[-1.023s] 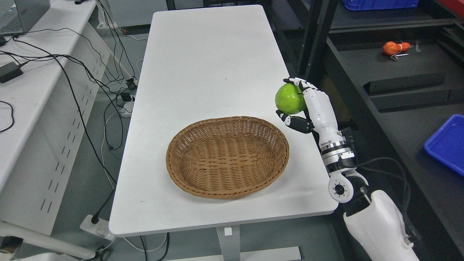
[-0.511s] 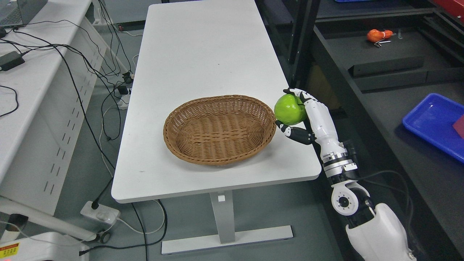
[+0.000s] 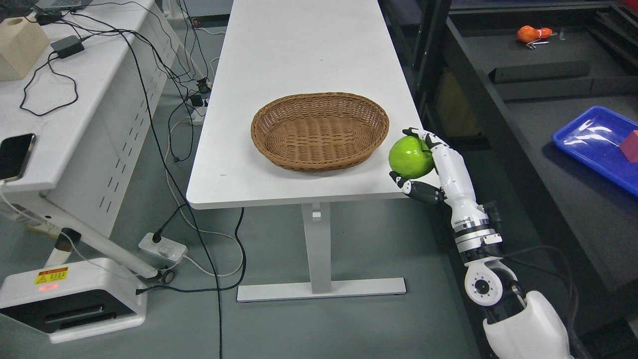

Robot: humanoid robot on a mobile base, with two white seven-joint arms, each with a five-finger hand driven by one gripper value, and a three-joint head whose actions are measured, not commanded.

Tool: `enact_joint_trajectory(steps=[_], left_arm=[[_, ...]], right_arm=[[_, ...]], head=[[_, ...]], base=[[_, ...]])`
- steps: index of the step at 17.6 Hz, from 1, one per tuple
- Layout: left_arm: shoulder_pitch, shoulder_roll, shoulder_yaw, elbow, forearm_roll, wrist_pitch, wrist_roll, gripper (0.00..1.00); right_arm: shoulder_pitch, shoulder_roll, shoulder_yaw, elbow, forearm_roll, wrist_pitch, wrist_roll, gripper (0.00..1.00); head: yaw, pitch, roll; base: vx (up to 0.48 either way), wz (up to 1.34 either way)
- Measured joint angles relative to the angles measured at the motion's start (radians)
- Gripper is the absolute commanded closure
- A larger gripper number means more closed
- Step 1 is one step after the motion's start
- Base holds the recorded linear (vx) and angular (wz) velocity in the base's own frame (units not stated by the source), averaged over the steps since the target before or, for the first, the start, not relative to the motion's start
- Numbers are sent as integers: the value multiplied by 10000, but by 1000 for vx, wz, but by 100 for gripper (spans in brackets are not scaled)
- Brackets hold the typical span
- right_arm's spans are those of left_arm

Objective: Place green apple on left shelf middle layer
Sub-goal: 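Carry the green apple with the right hand over the black shelf tray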

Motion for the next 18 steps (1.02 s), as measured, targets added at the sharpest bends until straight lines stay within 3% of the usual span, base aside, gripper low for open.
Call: enact_joint_trajectory(steps=[10,18], left_arm=[[-5,-2,0,-2,0,0,0,0],[-2,-1,0,-2,0,0,0,0]], right_arm=[[633,264,-206,-215,-16,-18,65,99],[874,322,-272,-377,-17,-46,344,99]], head=[[0,0,0],[0,0,0]], base=[[-357,-88],[-281,-488]])
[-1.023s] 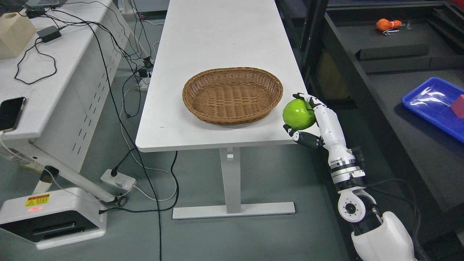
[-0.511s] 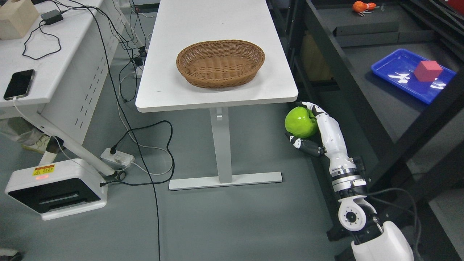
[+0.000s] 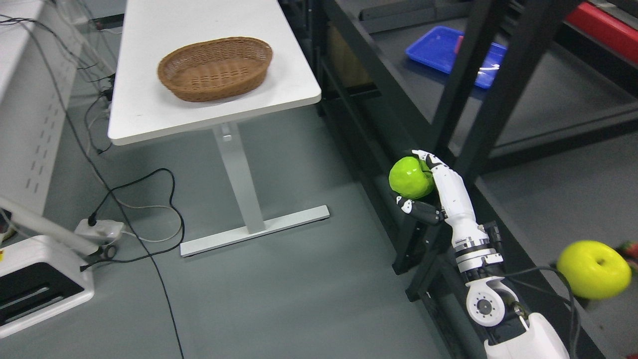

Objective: Place green apple on left shelf middle layer
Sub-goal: 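Carry the green apple with the right hand over the black shelf tray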

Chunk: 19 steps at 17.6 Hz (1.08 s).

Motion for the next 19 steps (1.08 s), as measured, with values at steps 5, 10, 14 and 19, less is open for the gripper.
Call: enact_joint_trajectory(steps=[5,10,14,19], left_arm=[[0,0,0,1,0,0,0,0],[0,0,0,3,0,0,0,0],[2,0,0,4,0,0,0,0],[1,2,0,7,0,0,0,0]], right_arm=[[43,25,-18,-50,0,-84,12,99],[221,88,-33,-84,0,-103,45,99],[369,129,-41,-95,-1,-99,-21,99],[443,177,-54,-107,-1,-35,-75,99]], head=[[0,0,0],[0,0,0],[0,0,0],[0,0,0]], base=[[-120,-552],[12,-329],[42,-459],[89,-848]])
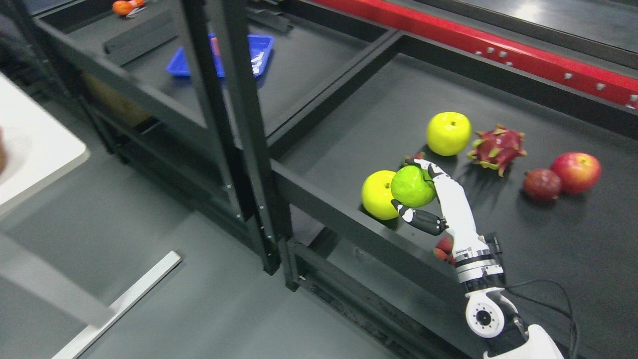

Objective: Place green apple on left shelf middle layer
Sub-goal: 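Carry the green apple with the right hand over the black shelf tray, then lower the green apple onto the tray beside the dragon fruit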

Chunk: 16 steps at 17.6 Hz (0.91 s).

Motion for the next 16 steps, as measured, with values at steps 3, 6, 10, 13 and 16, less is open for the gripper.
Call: enact_joint_trajectory(steps=[3,6,10,13,16], left_arm=[[-1,0,0,0,0,0,0,0],[-2,0,0,-1,0,0,0,0],[-3,0,0,-2,0,0,0,0],[-2,0,0,-2,0,0,0,0],[-2,0,0,-3,0,0,0,0]], right_arm=[[18,23,-10,-3,0,2,-6,99],[29,51,-15,-6,0,13,-15,99],[32,65,-19,-8,0,16,-22,99],[-151,64,1,-10,0,49,40,99],[-423,35,164,-9,-6,-168,785,98]], head=[[0,-1,0],[0,-2,0],[0,-3,0],[0,-4,0],[0,-5,0]], base=[[166,-1024],[178,-934],[188,-724],[187,-504],[185,-338]])
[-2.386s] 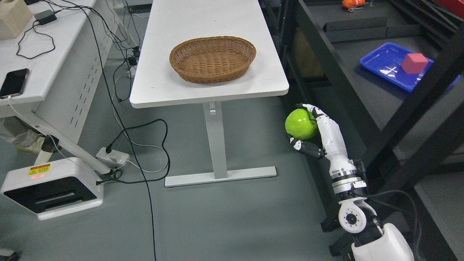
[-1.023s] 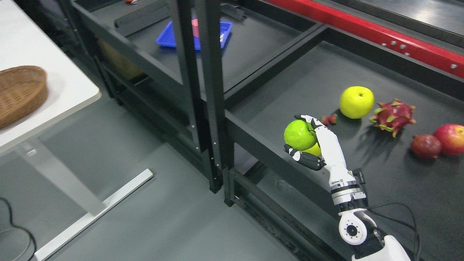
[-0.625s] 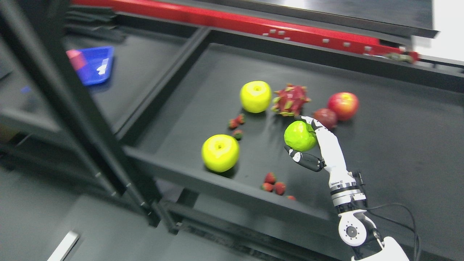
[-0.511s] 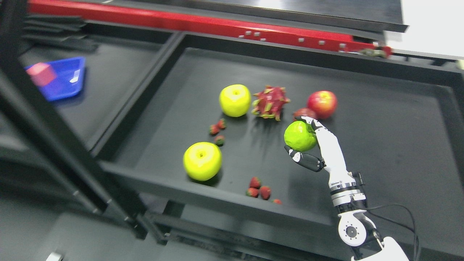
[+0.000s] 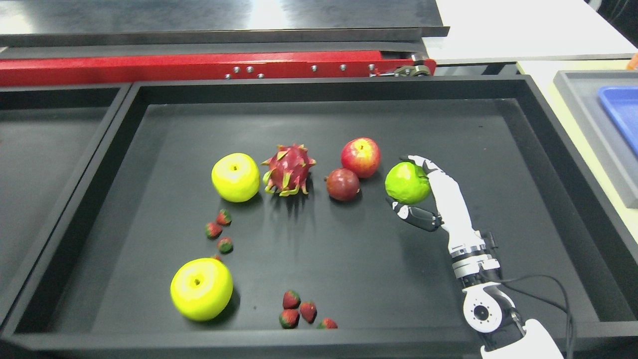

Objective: Place green apple on left shelf middle layer
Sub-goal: 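Lower the green apple onto the tray beside the dragon fruit, then open the right hand and withdraw it from the green apple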

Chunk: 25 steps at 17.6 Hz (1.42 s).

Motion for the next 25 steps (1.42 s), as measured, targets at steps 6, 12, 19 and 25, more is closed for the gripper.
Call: enact_joint_trajectory(steps=[6,12,19,25], left_arm=[[2,0,0,1,0,0,0,0],[2,0,0,0,0,0,0,0],[4,0,0,1,0,0,0,0],[3,-1,0,0,0,0,0,0]], right_arm=[[-909,-115,1135,2,-6,-826,1415,97],[-1469,-156,2442,3,-16,-1407,2263,18],[-1568,-152,2832,4,-1074,-1754,3006,0],[-539,216,1923,17,-3700,-1322,2996,0]], head=[[0,0,0],[0,-3,0],[0,-3,0],[0,-3,0]], base=[[139,-195],[80,-89],[10,-17],[1,-3]])
